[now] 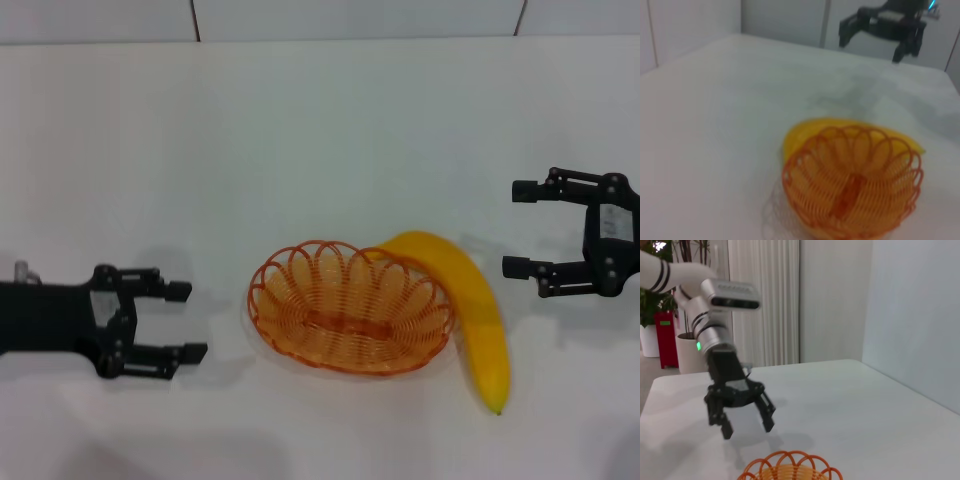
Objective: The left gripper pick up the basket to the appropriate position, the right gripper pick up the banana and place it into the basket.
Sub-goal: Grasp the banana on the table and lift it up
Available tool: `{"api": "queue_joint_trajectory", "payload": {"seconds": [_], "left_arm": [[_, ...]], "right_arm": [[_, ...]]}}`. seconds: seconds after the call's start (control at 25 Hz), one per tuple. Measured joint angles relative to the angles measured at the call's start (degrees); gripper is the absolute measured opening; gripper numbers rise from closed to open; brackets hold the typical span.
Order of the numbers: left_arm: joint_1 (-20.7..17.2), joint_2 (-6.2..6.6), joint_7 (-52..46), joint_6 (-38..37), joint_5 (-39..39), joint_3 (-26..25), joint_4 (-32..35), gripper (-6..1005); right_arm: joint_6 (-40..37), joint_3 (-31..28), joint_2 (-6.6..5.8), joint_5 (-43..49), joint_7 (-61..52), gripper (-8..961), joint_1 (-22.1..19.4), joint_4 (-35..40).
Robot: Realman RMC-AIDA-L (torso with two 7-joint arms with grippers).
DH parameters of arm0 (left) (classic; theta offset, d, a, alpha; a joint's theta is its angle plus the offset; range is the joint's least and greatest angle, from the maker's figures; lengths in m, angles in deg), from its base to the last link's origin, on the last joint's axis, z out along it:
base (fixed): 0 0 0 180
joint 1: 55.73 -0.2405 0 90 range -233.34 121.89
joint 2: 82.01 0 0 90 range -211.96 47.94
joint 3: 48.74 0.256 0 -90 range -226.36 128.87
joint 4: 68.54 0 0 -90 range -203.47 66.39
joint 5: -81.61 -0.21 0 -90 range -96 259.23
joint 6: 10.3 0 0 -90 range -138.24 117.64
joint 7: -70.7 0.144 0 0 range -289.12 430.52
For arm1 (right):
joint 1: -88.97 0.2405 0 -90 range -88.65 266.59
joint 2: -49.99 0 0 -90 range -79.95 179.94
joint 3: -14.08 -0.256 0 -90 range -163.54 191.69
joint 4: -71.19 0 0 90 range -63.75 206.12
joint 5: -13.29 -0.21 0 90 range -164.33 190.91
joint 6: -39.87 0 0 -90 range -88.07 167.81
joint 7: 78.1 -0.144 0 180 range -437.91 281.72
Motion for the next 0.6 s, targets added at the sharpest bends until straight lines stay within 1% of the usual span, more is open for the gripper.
{"api": "queue_joint_trajectory", "payload": {"seconds": [0.08,0.16,0.28,0.32,0.4,0.52,0.6], "left_arm": [[-0.94,-0.02,2.48,0.61,0.26,-0.39,-1.41,801],[-1.61,-0.09,4.85,1.05,0.63,-1.85,-2.69,801],[-1.83,-0.12,7.69,1.24,0.71,-5.19,-5.13,802],[-1.84,-0.12,8.7,1.23,0.72,-6.23,-5.71,802],[-1.85,-0.12,9.6,1.17,0.91,-6.97,-6.02,802],[-1.62,-0.15,9.99,0.97,1.42,-7.16,-6.08,802],[-1.31,-0.16,10.02,0.87,1.66,-7.17,-6.09,801]], "right_arm": [[0.0,0.0,-0.02,-0.03,-0.37,885,-0.02,0.04],[-0.09,0.0,-0.02,-0.04,-0.78,885,-0.02,0.07],[-1.02,0.0,-0.04,-0.07,-2.07,885,-0.01,1.37],[-1.63,0.0,0.03,-0.08,-3.26,885,-0.01,3.0],[-3.09,0.24,0.34,0.03,-6.22,885,-0.08,8.03],[-5.86,1.34,1.39,0.65,-10.92,884,-0.14,17.97],[-7.14,2.82,2.25,1.11,-15.09,884,0.11,25.89]]}}
